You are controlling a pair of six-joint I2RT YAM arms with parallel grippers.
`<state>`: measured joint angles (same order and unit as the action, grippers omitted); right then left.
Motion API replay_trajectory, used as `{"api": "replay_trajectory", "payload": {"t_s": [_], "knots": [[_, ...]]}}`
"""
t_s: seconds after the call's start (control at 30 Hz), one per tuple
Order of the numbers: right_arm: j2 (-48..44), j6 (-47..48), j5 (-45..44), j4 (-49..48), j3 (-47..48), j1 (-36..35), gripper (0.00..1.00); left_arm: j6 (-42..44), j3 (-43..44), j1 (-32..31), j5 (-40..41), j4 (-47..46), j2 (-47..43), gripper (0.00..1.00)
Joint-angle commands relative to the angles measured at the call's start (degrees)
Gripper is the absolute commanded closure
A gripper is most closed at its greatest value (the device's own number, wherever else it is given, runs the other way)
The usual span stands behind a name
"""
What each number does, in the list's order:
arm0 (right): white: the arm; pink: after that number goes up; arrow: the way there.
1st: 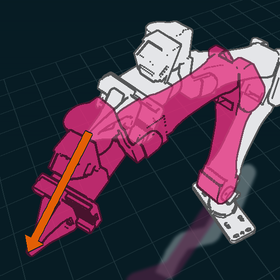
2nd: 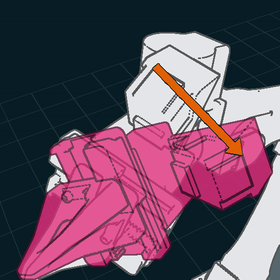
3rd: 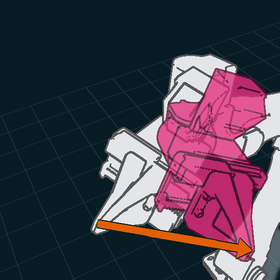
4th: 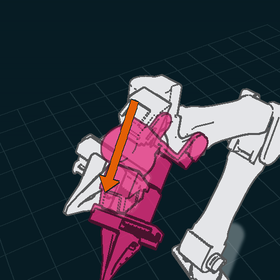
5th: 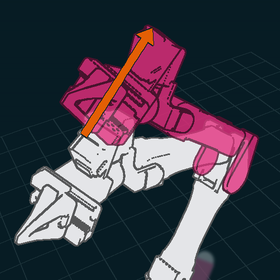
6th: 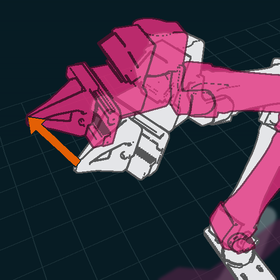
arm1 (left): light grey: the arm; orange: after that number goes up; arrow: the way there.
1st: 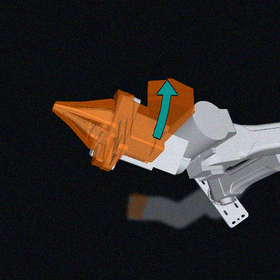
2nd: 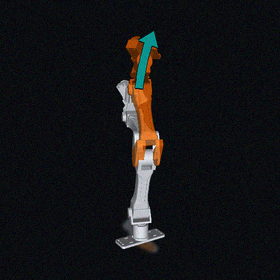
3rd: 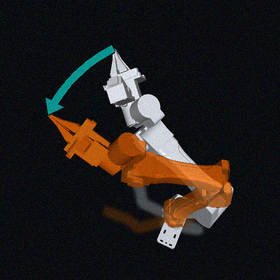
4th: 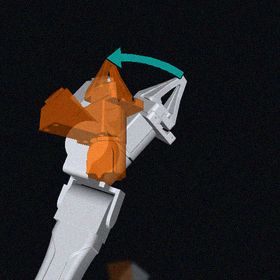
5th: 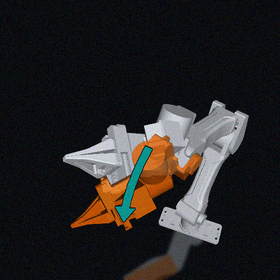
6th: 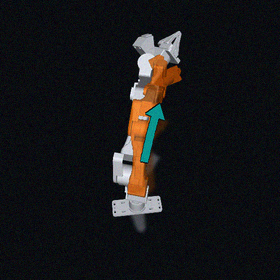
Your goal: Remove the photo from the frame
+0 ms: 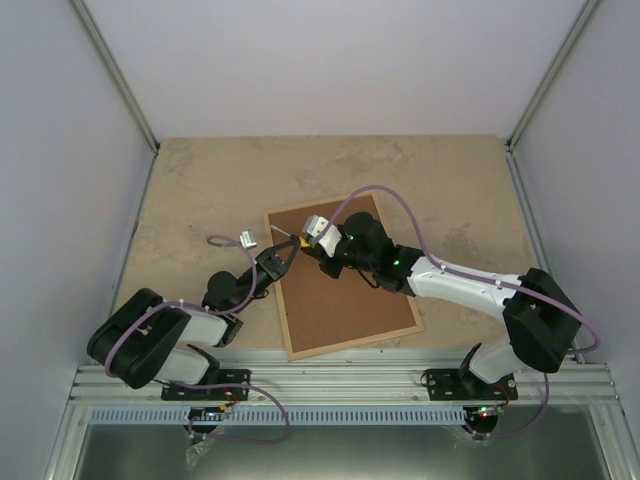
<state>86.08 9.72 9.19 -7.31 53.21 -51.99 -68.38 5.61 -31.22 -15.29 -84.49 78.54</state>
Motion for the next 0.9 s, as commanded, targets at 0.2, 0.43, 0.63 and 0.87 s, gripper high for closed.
{"api": "replay_trajectory", "payload": {"t_s": [0.2, 0.43, 0.63, 0.87], "knots": [[-0.3, 1.4, 1.9, -4.6, -1.8, -0.8, 0.99, -3.3, 0.8, 0.0, -0.3, -13.5, 3.4, 1.0], [-0.2, 1.2, 1.8, -4.2, -1.6, -0.8, 0.99, -3.1, 0.3, -0.1, 1.3, -12.2, 3.0, 0.85], [0.4, 1.2, 2.2, -3.8, -1.6, -0.9, 0.99, -3.5, 0.3, 0.0, 1.7, -12.2, 3.0, 0.85], [0.3, 0.7, 2.6, -5.5, -3.1, -1.0, 0.9, -4.4, -0.3, 0.0, 2.7, -12.7, 2.4, 1.0]]}}
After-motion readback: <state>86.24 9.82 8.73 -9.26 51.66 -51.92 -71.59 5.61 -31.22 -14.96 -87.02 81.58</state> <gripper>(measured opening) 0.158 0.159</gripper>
